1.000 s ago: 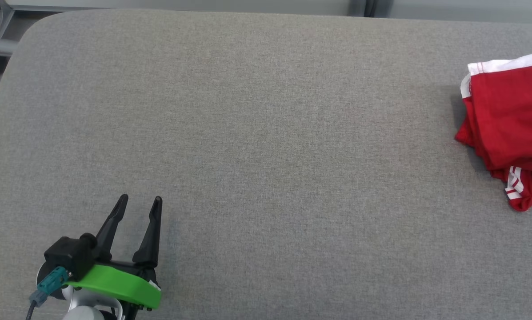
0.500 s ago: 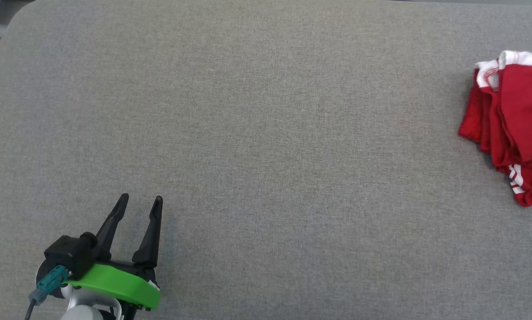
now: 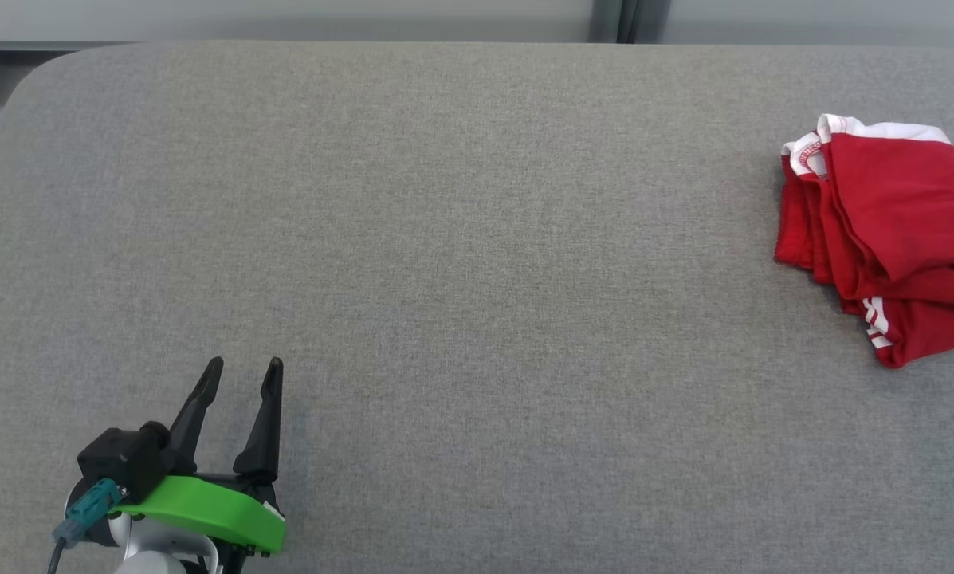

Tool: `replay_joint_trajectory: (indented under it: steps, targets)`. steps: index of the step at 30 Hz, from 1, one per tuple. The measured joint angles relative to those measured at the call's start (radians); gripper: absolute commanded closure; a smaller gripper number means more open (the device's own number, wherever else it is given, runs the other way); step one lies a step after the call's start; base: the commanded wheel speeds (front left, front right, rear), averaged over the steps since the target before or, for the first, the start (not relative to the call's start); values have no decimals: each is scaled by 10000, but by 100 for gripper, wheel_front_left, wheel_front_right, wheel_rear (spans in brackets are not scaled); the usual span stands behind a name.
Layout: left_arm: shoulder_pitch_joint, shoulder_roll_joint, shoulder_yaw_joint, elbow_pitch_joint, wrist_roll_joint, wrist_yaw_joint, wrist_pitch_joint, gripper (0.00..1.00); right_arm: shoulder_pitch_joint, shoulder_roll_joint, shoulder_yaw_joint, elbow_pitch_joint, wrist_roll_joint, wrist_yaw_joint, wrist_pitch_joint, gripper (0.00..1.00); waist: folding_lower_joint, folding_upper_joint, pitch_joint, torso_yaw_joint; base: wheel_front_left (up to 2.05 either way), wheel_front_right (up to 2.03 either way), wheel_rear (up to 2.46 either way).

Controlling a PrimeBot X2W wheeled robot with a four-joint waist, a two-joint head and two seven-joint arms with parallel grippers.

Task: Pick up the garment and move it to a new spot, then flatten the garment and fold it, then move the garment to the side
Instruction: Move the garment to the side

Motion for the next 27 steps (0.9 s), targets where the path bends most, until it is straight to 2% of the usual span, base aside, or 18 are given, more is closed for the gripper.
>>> replay_joint_trajectory:
  steps: [2, 3, 9, 17, 20, 27]
  targets:
    - [6, -54, 98, 98, -21, 82, 0, 0, 109, 303, -6, -190, -50, -46, -516, 0, 0, 0, -164, -69, 0, 0, 0]
    - [16, -84, 157, 163, -71, 142, -2, 0, 302, 692, -35, -328, -48, -107, -1026, 0, 0, 0, -336, -142, 0, 0, 0]
    - [59, -50, 702, 443, 167, 671, -12, 0, 1496, 1561, -123, -399, -128, -232, -2449, 0, 0, 0, -876, -342, 0, 0, 0]
    - [532, 201, 936, 673, 886, 1177, -12, 0, 3311, 2704, -288, -228, -608, -307, -4075, 0, -1, 0, -1552, -533, 0, 0, 0]
    - [630, 188, 1009, 662, 1097, 1177, -12, 0, 3931, 3039, -437, 10, -815, -305, -4172, 0, -1, 0, -1743, -585, 0, 0, 0]
    - [863, 165, 978, 621, 1427, 1174, -13, 0, 4879, 3802, -1812, 589, -1528, -307, -4171, 0, 0, 0, -1966, -533, 0, 0, 0]
